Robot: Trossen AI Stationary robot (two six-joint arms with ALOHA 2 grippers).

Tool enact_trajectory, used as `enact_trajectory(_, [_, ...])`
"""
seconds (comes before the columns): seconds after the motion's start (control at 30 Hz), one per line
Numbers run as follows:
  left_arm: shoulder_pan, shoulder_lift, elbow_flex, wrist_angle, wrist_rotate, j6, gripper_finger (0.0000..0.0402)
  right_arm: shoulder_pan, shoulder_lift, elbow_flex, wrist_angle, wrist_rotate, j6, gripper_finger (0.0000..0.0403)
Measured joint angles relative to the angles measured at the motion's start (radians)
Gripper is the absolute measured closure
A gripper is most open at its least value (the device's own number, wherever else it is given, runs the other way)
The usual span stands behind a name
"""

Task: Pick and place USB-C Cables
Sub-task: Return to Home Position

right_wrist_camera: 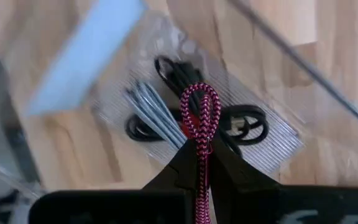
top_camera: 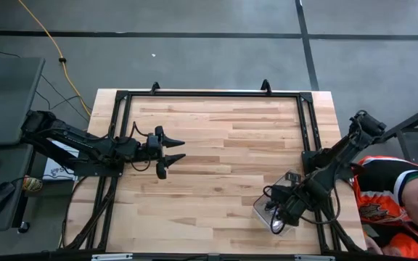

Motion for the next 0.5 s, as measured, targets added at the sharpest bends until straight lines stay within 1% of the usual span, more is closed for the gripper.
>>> enact_trajectory(0.17, [0.000, 0.000, 0.000, 0.000, 0.000, 0.000, 0.0190, -0.003, 0.000, -0.092, 0.066, -0.059, -0.133, 0.0395])
enact_trajectory(0.27, [0.000, 0.000, 0.000, 0.000, 0.000, 0.000, 0.0190, -0.004, 0.000, -0.130, 0.100, -0.062, -0.152, 0.0395])
enact_trajectory(0.5, [0.000, 0.000, 0.000, 0.000, 0.000, 0.000, 0.0190, -0.005, 0.000, -0.196, 0.141, -0.069, -0.129, 0.0394])
